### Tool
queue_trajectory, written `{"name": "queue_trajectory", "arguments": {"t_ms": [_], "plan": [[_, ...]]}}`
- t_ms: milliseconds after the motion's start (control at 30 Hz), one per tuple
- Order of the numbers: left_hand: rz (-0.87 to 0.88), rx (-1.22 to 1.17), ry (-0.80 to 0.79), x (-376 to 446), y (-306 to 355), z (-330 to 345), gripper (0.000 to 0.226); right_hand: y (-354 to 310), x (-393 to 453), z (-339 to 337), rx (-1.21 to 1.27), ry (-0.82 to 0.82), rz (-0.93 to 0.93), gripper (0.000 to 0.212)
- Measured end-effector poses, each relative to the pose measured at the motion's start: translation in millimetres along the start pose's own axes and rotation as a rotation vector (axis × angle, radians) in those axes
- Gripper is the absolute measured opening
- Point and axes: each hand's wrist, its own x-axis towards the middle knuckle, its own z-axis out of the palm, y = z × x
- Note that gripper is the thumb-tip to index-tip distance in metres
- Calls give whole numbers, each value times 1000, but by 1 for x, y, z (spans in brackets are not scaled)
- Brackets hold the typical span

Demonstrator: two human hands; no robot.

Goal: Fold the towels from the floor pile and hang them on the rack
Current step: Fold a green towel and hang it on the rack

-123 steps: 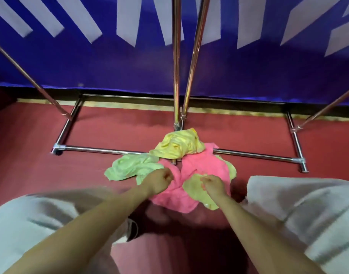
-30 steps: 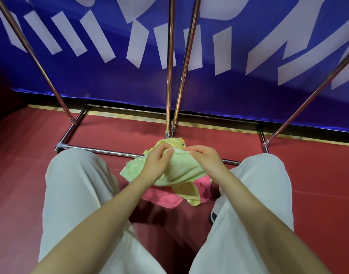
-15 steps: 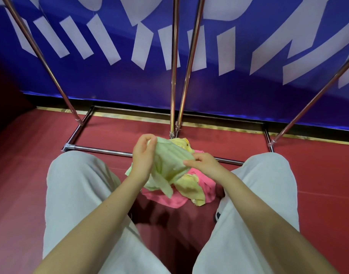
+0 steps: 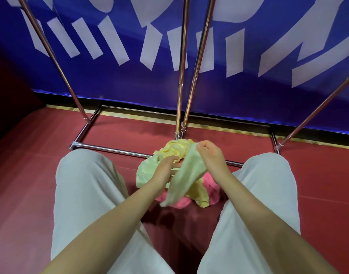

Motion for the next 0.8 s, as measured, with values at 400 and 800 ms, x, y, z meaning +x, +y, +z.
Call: {"name": "queue_trajectory", "arguments": {"t_ms": [400, 800], "plan": [[230, -185, -98, 7, -1, 15, 22, 7, -5, 3, -142, -118, -138, 10], [283, 55, -127, 12, -15, 7, 12, 16, -3, -5, -154, -26, -127, 9]]}}
